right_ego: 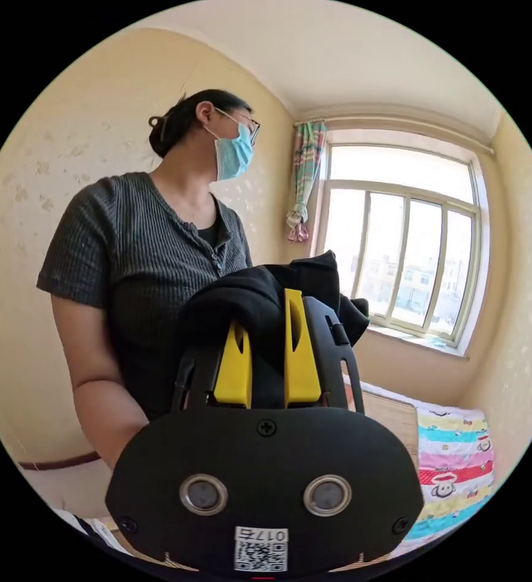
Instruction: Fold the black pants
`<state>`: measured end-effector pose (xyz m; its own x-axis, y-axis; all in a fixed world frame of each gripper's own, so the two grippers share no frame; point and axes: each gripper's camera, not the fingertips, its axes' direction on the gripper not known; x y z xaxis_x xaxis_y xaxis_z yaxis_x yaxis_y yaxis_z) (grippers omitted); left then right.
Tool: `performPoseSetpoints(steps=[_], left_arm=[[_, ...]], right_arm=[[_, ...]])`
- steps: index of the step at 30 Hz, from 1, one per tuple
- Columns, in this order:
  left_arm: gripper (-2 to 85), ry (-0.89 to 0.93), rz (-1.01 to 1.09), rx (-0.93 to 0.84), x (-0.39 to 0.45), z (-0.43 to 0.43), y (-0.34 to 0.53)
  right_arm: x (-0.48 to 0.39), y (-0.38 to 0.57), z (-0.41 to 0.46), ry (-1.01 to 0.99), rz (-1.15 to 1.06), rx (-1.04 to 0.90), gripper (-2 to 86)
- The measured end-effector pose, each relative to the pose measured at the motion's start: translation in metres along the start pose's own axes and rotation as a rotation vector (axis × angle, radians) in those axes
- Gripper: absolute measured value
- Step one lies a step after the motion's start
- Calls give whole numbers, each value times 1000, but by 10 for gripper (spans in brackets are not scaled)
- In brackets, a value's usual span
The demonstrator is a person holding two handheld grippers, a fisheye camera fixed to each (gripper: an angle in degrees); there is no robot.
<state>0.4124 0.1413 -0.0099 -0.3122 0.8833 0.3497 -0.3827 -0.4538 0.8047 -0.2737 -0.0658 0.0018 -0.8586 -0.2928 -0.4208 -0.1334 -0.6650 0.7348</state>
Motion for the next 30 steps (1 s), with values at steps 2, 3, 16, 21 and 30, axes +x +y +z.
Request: performPoseSetpoints(steps=[2, 3, 16, 21, 30], left_arm=[[52, 17, 54, 6, 2, 3, 1], [49, 38, 63, -7, 2, 5, 0], [37, 224, 58, -167, -31, 45, 8], [19, 237, -31, -154, -56, 47, 15], [82, 170, -77, -105, -66, 38, 18]], right_arm=[[2, 4, -5, -35, -48, 73, 103], [5, 10, -9, -68, -73, 146, 104], [5, 114, -32, -245, -181, 890, 106], [-7, 147, -44, -262, -191, 1038, 107], [-33, 181, -62, -282, -269, 1117, 107]])
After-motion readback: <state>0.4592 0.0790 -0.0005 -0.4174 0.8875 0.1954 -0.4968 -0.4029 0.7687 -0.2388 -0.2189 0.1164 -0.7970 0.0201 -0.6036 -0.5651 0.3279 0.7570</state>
